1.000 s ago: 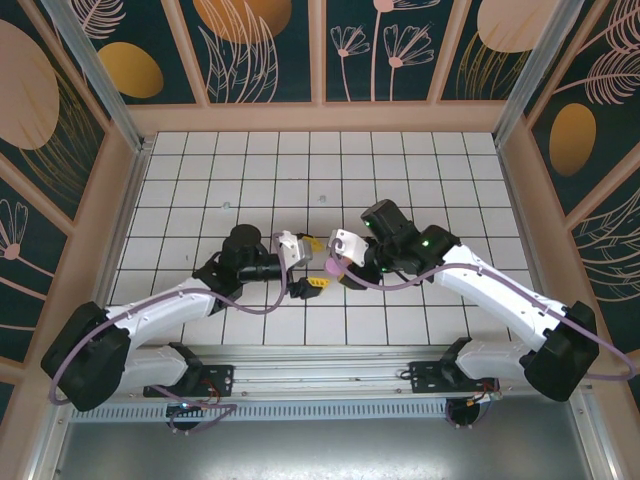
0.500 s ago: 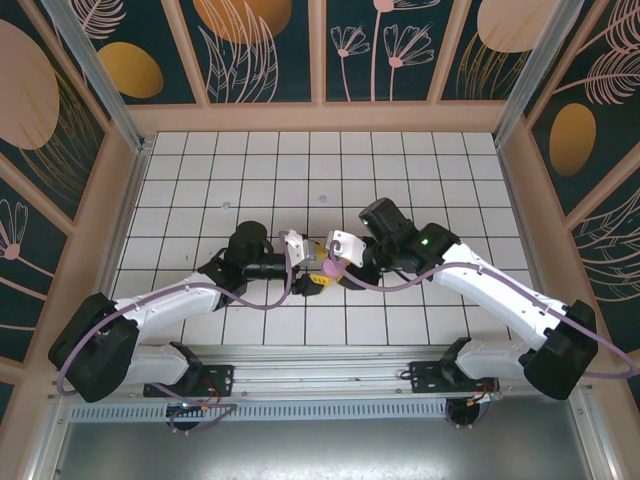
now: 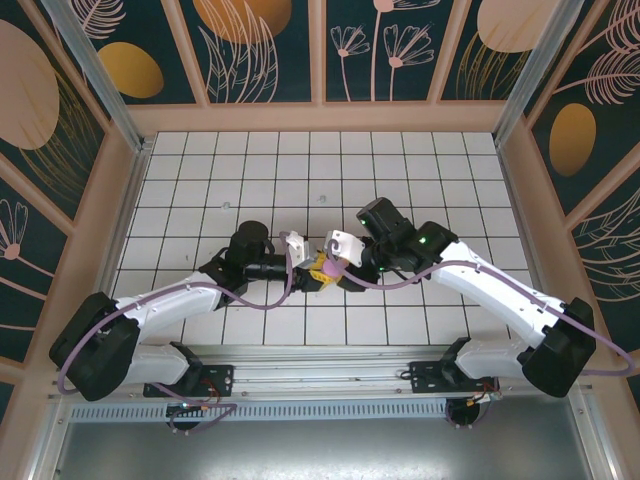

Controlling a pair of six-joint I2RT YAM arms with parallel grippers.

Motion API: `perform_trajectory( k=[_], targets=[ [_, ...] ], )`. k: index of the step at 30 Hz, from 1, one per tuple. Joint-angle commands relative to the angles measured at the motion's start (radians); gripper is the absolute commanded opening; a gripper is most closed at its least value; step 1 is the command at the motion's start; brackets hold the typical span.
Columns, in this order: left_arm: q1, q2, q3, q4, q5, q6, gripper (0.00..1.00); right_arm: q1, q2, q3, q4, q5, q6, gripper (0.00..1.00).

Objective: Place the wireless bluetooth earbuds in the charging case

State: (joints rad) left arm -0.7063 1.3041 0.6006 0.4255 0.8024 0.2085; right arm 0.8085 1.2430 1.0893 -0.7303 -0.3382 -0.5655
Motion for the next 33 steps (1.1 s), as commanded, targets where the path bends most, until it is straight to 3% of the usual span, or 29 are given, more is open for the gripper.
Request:
perform_trajectory(
  k=[1, 6, 11, 18, 24, 33],
  targets=[
    [-0.004, -0.034, -0.004, 0.029, -0.005, -0.031, 0.24, 0.006, -0.081, -0.033, 0.124, 0.012, 0.073, 0.57],
    [0.001, -0.128, -0.114, 0.149, -0.065, -0.131, 0.22, -0.002, -0.251, -0.142, 0.365, 0.014, 0.229, 0.72],
    [0.024, -0.225, -0.175, 0.167, -0.100, -0.214, 0.16, -0.002, -0.337, -0.211, 0.527, 0.018, 0.350, 0.77],
    [0.108, -0.303, -0.190, 0.161, -0.051, -0.370, 0.17, -0.001, -0.256, -0.192, 0.525, -0.021, 0.431, 0.77],
    [0.119, -0.348, -0.180, 0.121, -0.030, -0.393, 0.17, 0.009, -0.227, -0.215, 0.569, -0.110, 0.423, 0.81],
    [0.120, -0.364, -0.210, 0.165, -0.023, -0.433, 0.17, 0.014, -0.186, -0.215, 0.611, -0.113, 0.411, 0.79]
  ],
)
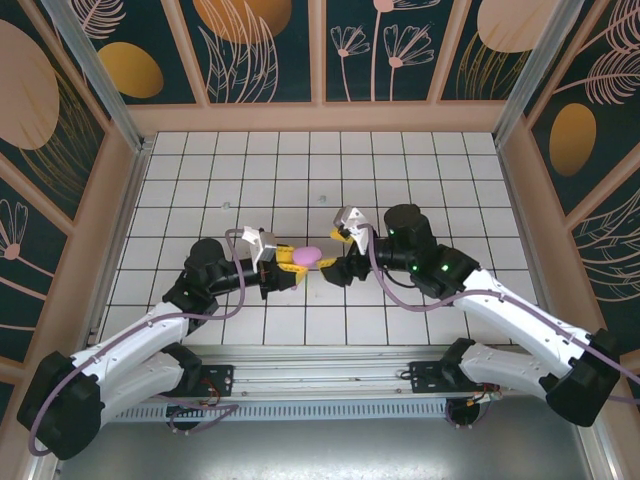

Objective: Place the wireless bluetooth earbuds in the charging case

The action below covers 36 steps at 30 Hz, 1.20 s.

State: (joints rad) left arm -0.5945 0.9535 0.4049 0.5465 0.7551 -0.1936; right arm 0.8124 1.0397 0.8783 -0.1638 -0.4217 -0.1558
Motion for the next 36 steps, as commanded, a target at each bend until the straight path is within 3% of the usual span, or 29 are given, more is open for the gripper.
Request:
perform_trajectory(
  k=[1, 10, 28, 36],
  targets=[
    [0.008, -0.015, -0.014, 0.044, 0.025, -0.031, 0.17, 0.010, 0.026, 0.000, 0.046, -0.032, 0.002, 0.78],
    [0.008, -0.018, -0.009, 0.035, 0.015, -0.015, 0.16, 0.021, 0.089, 0.022, 0.038, -0.093, -0.030, 0.78],
    [0.008, -0.041, -0.009, -0.019, 0.035, 0.029, 0.13, 0.004, 0.205, 0.162, -0.082, -0.013, -0.038, 0.76],
    [0.007, -0.071, -0.016, -0.088, 0.038, 0.072, 0.12, -0.030, 0.227, 0.216, -0.112, -0.115, -0.048, 0.76]
  ],
)
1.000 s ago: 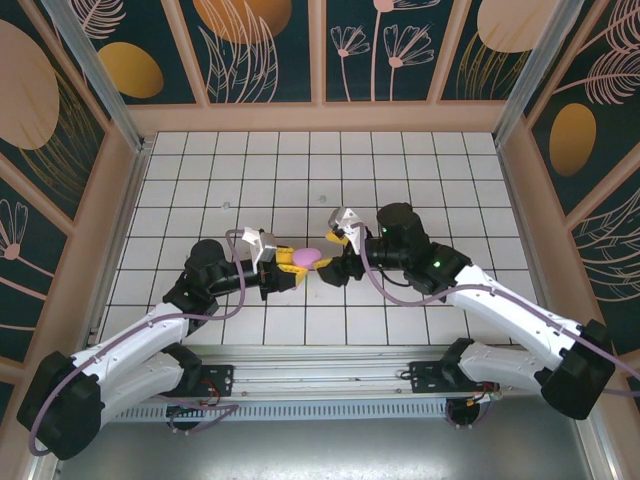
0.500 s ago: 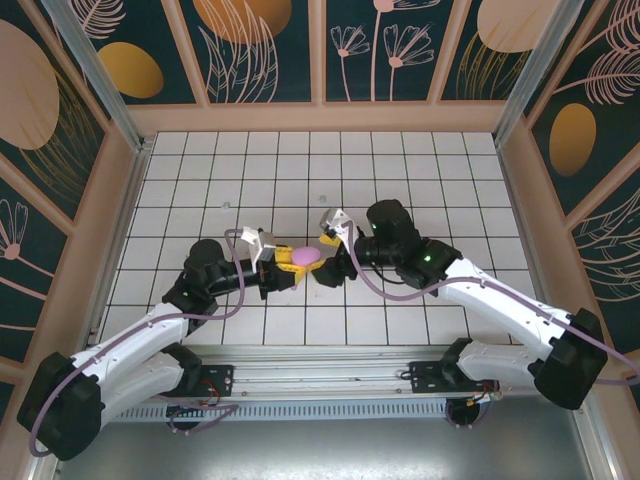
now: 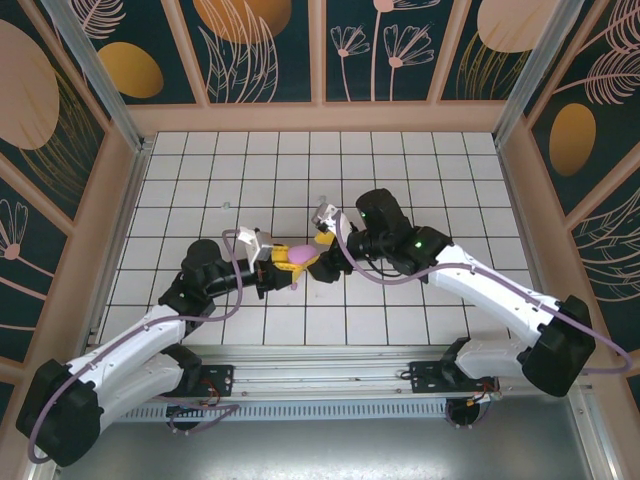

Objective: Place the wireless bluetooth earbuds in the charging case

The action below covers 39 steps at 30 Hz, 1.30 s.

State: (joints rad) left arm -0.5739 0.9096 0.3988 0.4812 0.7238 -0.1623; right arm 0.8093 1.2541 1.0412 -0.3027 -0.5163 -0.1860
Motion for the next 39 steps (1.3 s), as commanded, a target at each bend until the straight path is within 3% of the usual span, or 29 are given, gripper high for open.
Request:
perform_trajectory(
  k=[1, 12, 18, 23, 30, 33, 39],
  targets=[
    [-0.012, -0.037, -0.015, -0.024, 0.068, 0.042, 0.12, -0.036, 0.016, 0.057, 0.022, -0.033, -0.019, 0.76],
    [-0.014, -0.071, -0.022, -0.073, 0.041, 0.065, 0.11, -0.097, 0.028, 0.063, 0.056, -0.093, -0.033, 0.76],
    [-0.013, -0.073, -0.020, -0.077, 0.010, 0.056, 0.11, -0.101, 0.057, 0.082, 0.030, -0.008, -0.019, 0.75],
    [-0.012, -0.071, -0.023, -0.093, -0.059, 0.040, 0.09, -0.102, -0.006, 0.032, 0.086, -0.029, 0.037, 0.76],
    [0.012, -0.050, -0.016, -0.082, -0.116, -0.001, 0.10, -0.132, -0.106, -0.049, 0.200, 0.022, 0.264, 0.76],
    [0.039, -0.025, 0.005, -0.082, -0.126, 0.000, 0.09, -0.147, -0.099, -0.061, 0.196, 0.098, 0.374, 0.74],
    [0.154, 0.035, 0.054, -0.033, -0.154, 0.000, 0.08, -0.143, -0.098, -0.191, 0.328, 0.241, 0.596, 0.65]
  ],
)
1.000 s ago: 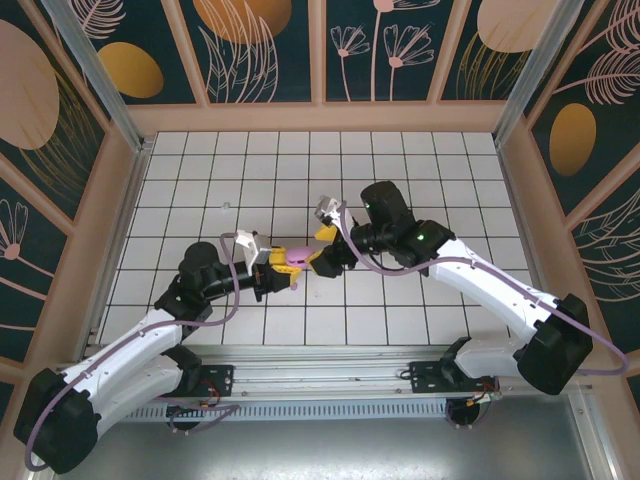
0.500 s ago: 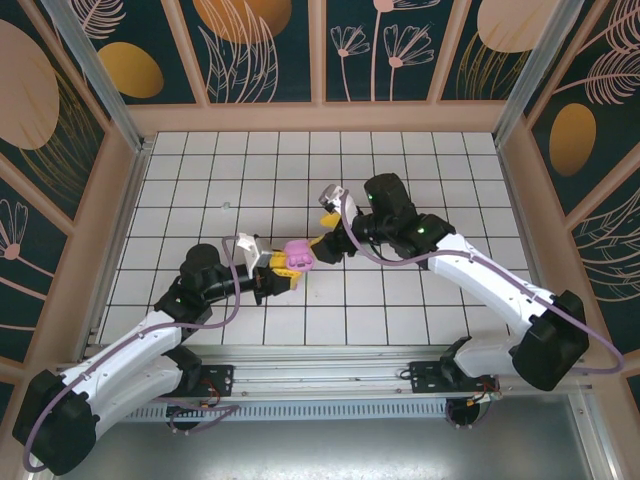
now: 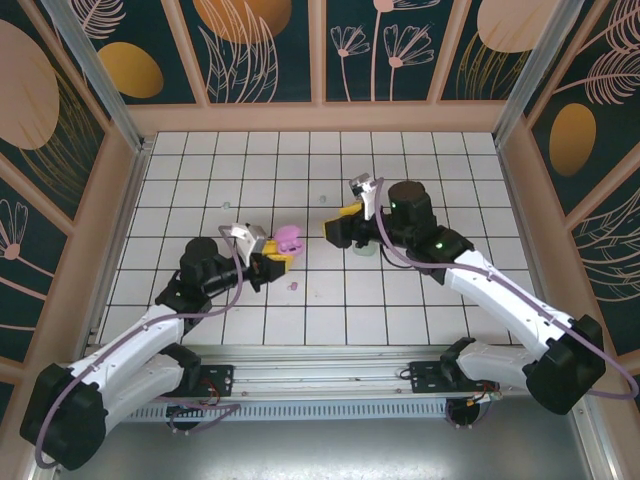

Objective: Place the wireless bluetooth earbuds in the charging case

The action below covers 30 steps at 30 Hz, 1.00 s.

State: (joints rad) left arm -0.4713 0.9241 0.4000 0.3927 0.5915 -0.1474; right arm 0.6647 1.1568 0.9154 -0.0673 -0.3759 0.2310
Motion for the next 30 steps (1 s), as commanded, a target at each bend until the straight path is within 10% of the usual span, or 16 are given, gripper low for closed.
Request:
perform_trajectory(
  k=[1, 10, 30],
  targets=[
    [0.074, 0.033, 0.064, 0.063, -0.020, -0.014, 0.08, 0.007, 0.002, -0.092, 0.123, 0.116, 0.220, 0.64],
    [0.226, 0.218, 0.255, 0.102, -0.038, -0.009, 0.05, 0.151, 0.258, -0.117, 0.208, 0.261, 0.442, 0.57],
    [0.257, 0.464, 0.669, -0.045, -0.159, 0.014, 0.04, 0.417, 1.033, 0.703, -0.157, 0.415, 0.451, 0.41]
  ],
)
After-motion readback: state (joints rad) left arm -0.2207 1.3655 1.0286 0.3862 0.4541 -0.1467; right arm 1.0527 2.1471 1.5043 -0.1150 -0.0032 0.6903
